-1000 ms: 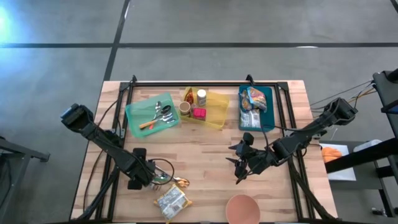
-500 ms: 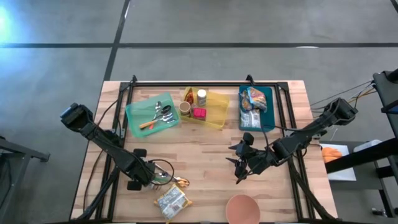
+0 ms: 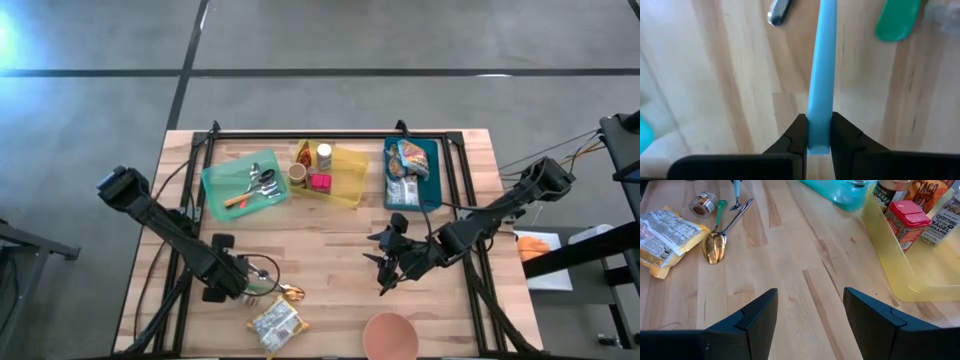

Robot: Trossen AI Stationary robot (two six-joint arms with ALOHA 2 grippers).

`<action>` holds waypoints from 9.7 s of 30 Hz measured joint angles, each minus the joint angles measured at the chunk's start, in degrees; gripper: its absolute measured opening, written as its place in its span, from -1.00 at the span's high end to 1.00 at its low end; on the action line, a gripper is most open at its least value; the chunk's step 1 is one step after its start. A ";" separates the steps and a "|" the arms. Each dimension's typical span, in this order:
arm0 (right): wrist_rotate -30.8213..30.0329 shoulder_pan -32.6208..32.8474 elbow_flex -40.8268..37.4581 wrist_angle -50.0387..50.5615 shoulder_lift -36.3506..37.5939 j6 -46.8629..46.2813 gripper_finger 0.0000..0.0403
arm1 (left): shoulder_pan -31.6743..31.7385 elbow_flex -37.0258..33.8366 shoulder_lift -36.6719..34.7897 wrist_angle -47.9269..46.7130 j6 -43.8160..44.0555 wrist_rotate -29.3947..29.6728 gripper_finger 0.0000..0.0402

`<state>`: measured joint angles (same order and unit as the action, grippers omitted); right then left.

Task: Pick & Place Food Item
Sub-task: Put the blue spoon into the green bin, then put the silver spoon into the green bin

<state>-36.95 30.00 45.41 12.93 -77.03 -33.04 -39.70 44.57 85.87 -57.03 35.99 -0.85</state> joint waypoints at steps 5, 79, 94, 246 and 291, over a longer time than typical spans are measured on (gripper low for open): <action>0.00 0.00 0.00 0.07 0.00 0.00 -0.11 | 0.04 2.16 -1.42 -2.86 0.03 1.11 0.79; -0.13 0.00 -0.74 -0.07 0.02 -0.39 -0.11 | 68.46 0.95 2.18 -5.50 -26.87 3.66 0.79; -0.15 -0.02 -0.74 -0.07 0.02 -0.38 -0.11 | 68.50 1.06 2.18 -5.08 -28.75 2.65 0.79; -0.11 -0.04 -0.76 -2.28 0.02 0.02 -0.11 | 13.29 4.90 11.58 23.73 -29.08 -0.47 0.66; -0.10 -0.02 -0.76 -2.51 0.02 0.03 -0.11 | 13.29 5.87 4.02 17.25 -22.36 5.64 0.99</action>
<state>-37.05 29.98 44.64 10.41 -77.01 -33.00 -26.41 50.43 89.89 -39.78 13.63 4.79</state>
